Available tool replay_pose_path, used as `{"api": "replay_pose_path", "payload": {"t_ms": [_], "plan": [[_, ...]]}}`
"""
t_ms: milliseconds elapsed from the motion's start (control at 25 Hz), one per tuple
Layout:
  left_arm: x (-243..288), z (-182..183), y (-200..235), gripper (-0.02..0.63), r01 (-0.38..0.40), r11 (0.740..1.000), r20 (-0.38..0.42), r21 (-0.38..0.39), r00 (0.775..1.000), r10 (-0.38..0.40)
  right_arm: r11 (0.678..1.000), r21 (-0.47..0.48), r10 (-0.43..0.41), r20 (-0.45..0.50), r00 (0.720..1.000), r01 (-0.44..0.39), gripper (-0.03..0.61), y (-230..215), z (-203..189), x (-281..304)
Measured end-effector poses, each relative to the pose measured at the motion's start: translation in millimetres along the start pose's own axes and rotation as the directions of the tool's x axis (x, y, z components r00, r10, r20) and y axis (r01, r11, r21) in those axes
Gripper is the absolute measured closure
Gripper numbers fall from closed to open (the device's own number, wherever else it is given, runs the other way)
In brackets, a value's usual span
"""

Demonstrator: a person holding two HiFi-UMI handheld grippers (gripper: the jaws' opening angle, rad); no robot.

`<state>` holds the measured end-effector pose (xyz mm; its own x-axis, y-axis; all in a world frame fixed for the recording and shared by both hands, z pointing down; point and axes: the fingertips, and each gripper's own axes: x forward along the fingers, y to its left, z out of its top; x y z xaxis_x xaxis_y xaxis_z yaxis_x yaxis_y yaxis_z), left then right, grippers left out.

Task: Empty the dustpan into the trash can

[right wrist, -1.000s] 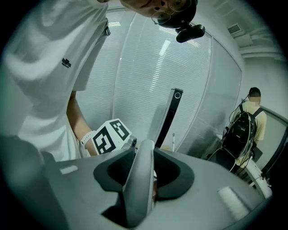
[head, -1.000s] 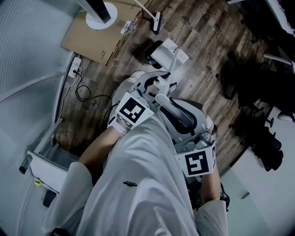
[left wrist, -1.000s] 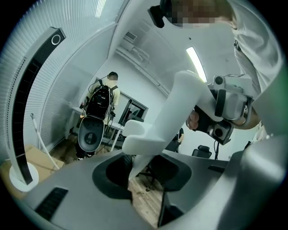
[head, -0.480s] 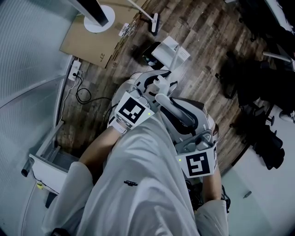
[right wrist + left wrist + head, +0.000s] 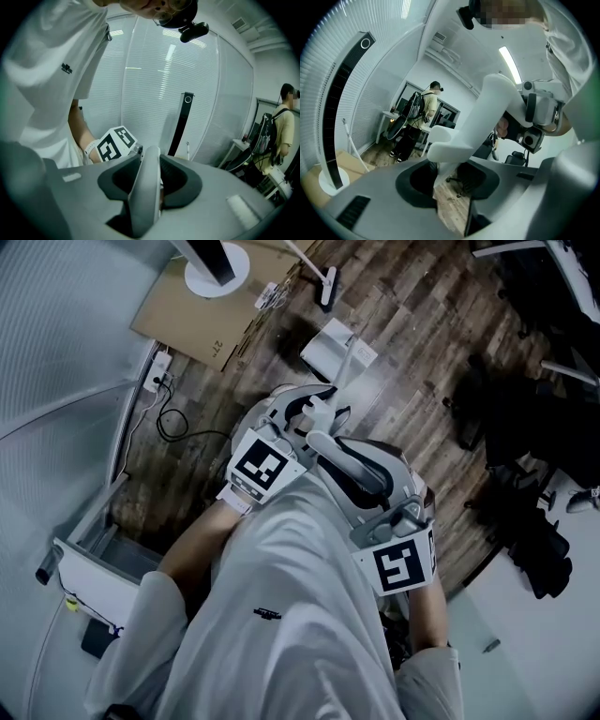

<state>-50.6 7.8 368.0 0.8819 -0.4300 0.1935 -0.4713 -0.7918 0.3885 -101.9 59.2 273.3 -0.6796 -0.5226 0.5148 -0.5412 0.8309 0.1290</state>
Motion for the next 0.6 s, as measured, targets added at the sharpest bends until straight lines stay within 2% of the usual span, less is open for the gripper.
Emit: {"api": "replay_pose_path", "payload": {"t_ms": [160,600], "plan": [[0.4,5.5,1.1,0.482,0.002,1.000,0.017,-0.007,1.000,-0.002,1.000,-0.012,-0.019,-0.004,1.000,0.019,0.440,-2.2,3.5,0.3],[18.0,21.2,-17.3,0.483,0.045,0.997,0.058,0.057,0.997,-0.049,0.995,-0.072,-0.068,-0.016,0.998,0.067,0.439,-10.1,4.9,-19.6]]}}
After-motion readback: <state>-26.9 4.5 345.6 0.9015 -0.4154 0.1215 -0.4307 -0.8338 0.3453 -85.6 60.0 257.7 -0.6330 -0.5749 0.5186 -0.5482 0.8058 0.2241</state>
